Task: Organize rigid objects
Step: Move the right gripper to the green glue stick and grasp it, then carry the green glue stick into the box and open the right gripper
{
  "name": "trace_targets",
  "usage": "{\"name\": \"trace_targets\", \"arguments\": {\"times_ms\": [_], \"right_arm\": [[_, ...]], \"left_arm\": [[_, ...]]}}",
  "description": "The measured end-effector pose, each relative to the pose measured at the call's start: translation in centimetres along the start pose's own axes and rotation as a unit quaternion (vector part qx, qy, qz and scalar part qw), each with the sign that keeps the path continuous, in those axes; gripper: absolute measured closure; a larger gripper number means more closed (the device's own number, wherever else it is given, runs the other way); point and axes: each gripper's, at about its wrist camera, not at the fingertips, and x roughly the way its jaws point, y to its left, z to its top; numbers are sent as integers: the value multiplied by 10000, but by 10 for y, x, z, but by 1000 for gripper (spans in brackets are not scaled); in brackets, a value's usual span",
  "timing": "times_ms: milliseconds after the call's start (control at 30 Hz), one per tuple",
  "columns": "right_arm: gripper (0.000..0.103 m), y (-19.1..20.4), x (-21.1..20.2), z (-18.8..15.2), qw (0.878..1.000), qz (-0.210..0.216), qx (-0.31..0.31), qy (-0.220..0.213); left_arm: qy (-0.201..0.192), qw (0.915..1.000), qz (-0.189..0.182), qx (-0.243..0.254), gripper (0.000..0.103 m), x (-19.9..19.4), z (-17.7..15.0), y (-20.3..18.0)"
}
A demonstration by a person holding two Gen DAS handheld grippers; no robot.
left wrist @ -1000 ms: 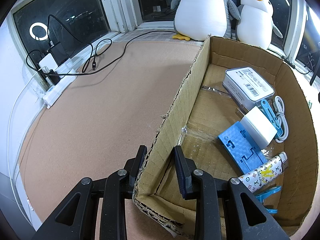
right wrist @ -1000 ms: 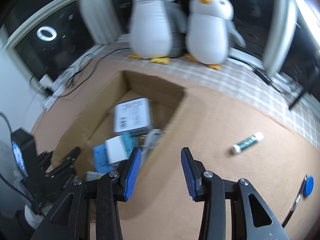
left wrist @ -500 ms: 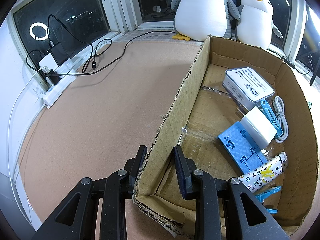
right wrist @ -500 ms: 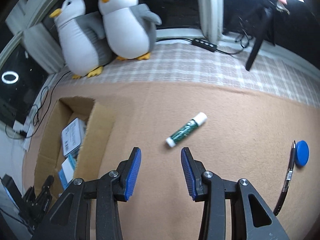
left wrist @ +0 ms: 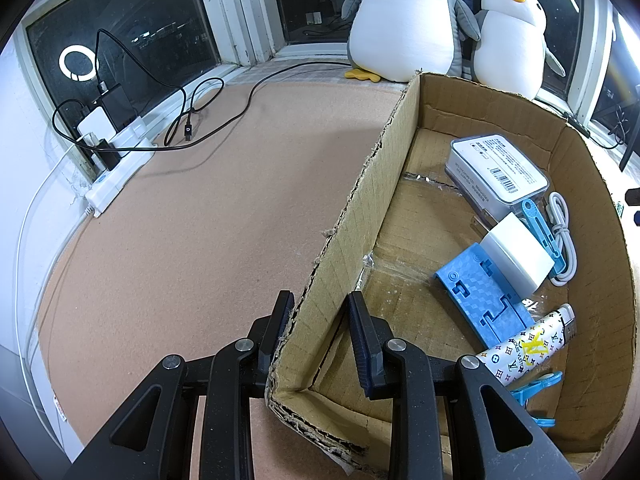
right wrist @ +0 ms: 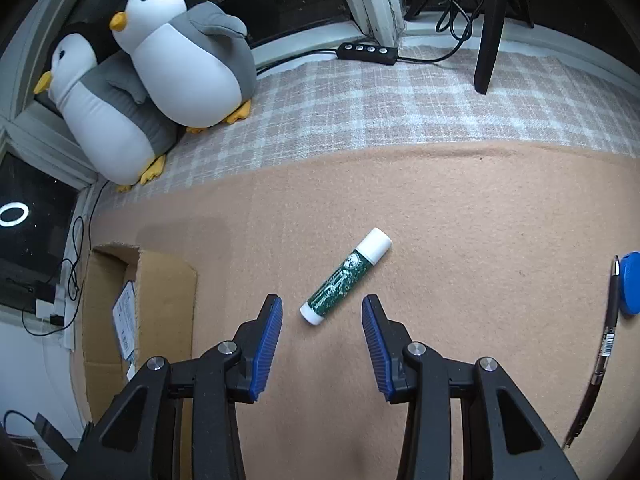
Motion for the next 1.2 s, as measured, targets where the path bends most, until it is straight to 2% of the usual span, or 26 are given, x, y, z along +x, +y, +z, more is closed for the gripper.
{"name": "trace_targets", "arguments": {"times_ms": [400,733,967,1100,1200], "right_arm": [[65,1,31,16,9991,-390,36,135],[66,21,39,17,9940,-932,-568,103],[74,31,40,10,9835,-1307,-1250,54],[86,30,38,9,9800,-1309,-1500,60],[89,25,35,8,9801,-1221,-1562,69]], "left_arm": [[-10,10000,11,11,74,0,1,1],[-28,10000,22,23,74,0,2,1],[-27,10000,24,28,74,0,1,1],[-27,10000,25,28,74,0,1,1],[-27,10000,26,30,74,0,1,0]]}}
